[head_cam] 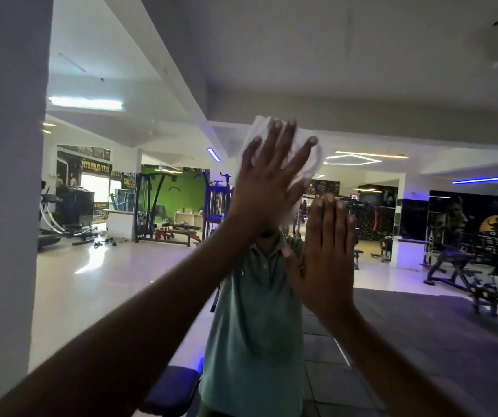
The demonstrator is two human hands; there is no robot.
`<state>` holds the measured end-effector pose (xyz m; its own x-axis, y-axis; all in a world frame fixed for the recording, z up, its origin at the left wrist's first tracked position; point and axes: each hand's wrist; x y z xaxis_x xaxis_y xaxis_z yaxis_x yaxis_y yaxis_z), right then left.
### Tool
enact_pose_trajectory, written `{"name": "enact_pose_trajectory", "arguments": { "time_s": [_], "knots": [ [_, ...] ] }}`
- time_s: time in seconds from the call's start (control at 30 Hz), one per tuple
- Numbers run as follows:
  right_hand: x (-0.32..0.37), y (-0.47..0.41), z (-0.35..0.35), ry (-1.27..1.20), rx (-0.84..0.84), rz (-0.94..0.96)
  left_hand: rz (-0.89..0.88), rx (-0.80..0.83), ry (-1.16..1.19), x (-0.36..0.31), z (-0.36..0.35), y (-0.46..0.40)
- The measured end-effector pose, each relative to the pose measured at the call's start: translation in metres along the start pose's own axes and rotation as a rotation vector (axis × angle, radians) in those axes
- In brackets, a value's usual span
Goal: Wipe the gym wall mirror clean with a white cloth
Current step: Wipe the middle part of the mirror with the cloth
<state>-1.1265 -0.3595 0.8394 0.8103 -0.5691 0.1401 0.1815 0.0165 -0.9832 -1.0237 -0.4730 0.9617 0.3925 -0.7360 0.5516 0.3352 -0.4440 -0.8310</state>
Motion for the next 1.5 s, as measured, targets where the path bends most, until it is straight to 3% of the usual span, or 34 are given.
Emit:
{"name": "enact_pose_trajectory", "arguments": {
  "time_s": [0.1,0.2,0.3,0.37,0.43,0.5,0.57,0.73,0.8,0.87,0.9,1.0,1.07,1.13,1.2,1.27,1.33,1.37,1.43,1.5],
  "knots": [
    [-0.004,0.003,0.002,0.019,0.014,0.016,0.112,-0.019,-0.037,0.055,0.013,0.046],
    [-0.009,0.013,0.003,0.025,0.023,0.025,0.495,-0.077,-0.14,0.092,0.025,0.091],
    [-0.001,0.023,0.001,0.029,0.011,-0.019,0.904,-0.167,-0.175,0.059,0.019,0.092],
    [0.008,0.03,0.0,0.038,0.015,-0.06,0.793,-0.116,-0.084,0.01,0.013,0.085],
    [0.013,0.043,-0.001,0.064,0.029,-0.066,0.402,-0.012,0.025,-0.029,0.005,0.094],
    [0.012,0.061,-0.001,0.082,0.052,-0.051,0.058,0.033,0.076,-0.025,0.004,0.11],
    [0.009,0.074,0.002,0.109,0.065,-0.039,-0.028,0.019,0.072,0.007,0.009,0.125],
    [0.007,0.091,0.005,0.169,0.121,-0.036,0.539,0.007,-0.054,0.062,0.032,0.198],
    [0.014,0.105,0.004,0.174,0.14,-0.06,0.807,-0.038,-0.09,0.04,0.031,0.203],
    [0.02,0.118,0.001,0.154,0.143,-0.078,0.891,-0.036,-0.053,-0.001,0.025,0.185],
    [0.022,0.122,0.0,0.146,0.143,-0.082,0.765,0.005,0.015,-0.024,0.02,0.178],
    [0.023,0.128,-0.002,0.132,0.144,-0.085,0.024,0.133,0.16,-0.063,0.008,0.176],
    [0.017,0.129,-0.001,0.107,0.146,-0.066,-0.157,0.118,0.141,-0.033,0.009,0.176],
    [0.01,0.129,-0.002,0.088,0.153,-0.041,0.052,0.067,0.031,0.007,0.011,0.184],
    [0.006,0.129,-0.002,0.074,0.16,-0.035,0.491,0.006,-0.057,0.045,0.018,0.2],
    [0.008,0.132,-0.003,0.076,0.155,-0.053,0.874,-0.06,-0.13,0.04,0.02,0.204],
    [0.013,0.137,-0.005,0.077,0.151,-0.081,0.995,-0.089,-0.126,-0.001,0.017,0.184],
    [0.016,0.139,-0.006,0.071,0.149,-0.09,0.88,-0.054,-0.058,-0.03,0.013,0.173],
    [0.019,0.145,-0.007,0.063,0.152,-0.1,0.383,0.071,0.082,-0.082,0.007,0.164],
    [0.017,0.15,-0.007,0.054,0.16,-0.098,0.023,0.105,0.124,-0.072,0.006,0.168]
  ]
}}
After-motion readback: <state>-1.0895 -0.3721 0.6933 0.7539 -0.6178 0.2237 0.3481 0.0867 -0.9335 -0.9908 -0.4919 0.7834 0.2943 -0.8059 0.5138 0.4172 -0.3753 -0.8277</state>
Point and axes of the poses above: each hand's wrist, its own y-axis away from the middle knuckle, its own z-axis out of the back of the hand, x = y × z, and after that the axes turned 14 degrees about -z, right-handed
